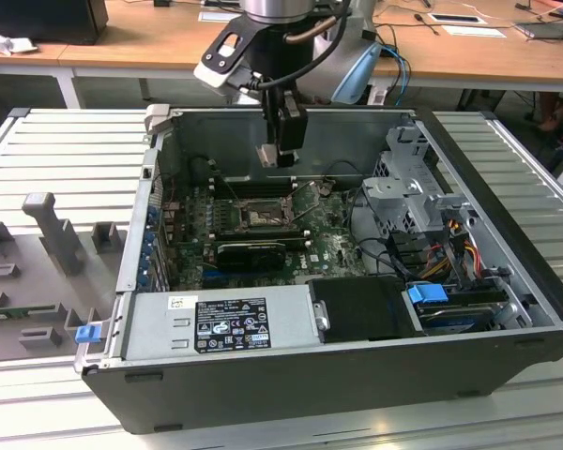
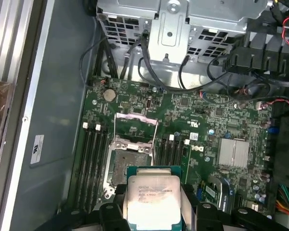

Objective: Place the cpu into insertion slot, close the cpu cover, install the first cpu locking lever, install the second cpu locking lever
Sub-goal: 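Place the cpu into insertion slot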

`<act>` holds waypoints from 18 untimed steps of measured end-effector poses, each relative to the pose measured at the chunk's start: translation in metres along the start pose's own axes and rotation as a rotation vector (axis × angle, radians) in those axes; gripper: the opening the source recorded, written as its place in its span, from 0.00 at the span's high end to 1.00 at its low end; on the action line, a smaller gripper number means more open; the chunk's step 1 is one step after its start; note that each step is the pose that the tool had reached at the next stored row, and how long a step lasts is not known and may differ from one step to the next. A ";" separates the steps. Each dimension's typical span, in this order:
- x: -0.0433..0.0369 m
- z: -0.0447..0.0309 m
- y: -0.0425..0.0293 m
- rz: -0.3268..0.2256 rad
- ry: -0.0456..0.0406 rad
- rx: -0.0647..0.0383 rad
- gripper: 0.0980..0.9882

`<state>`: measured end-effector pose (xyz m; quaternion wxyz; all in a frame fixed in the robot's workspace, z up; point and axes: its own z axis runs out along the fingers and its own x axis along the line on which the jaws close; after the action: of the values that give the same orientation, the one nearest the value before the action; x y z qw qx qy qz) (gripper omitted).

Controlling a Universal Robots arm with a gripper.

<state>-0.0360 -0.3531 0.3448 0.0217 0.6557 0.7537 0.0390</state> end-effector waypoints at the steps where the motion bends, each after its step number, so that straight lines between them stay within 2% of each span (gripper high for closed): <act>1: 0.0000 0.0003 -0.0002 0.004 -0.0002 0.000 0.52; 5: 0.0000 0.0022 -0.0005 0.020 -0.0018 0.000 0.52; 10: -0.0001 0.0071 -0.0010 0.086 -0.0073 -0.002 0.52; 14: -0.0002 0.0159 -0.0018 0.086 -0.0103 -0.001 0.52; 18: -0.0003 0.0181 -0.0020 0.086 -0.0102 0.002 0.52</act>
<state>-0.0364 -0.3531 0.3266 0.0232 0.6877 0.7248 0.0358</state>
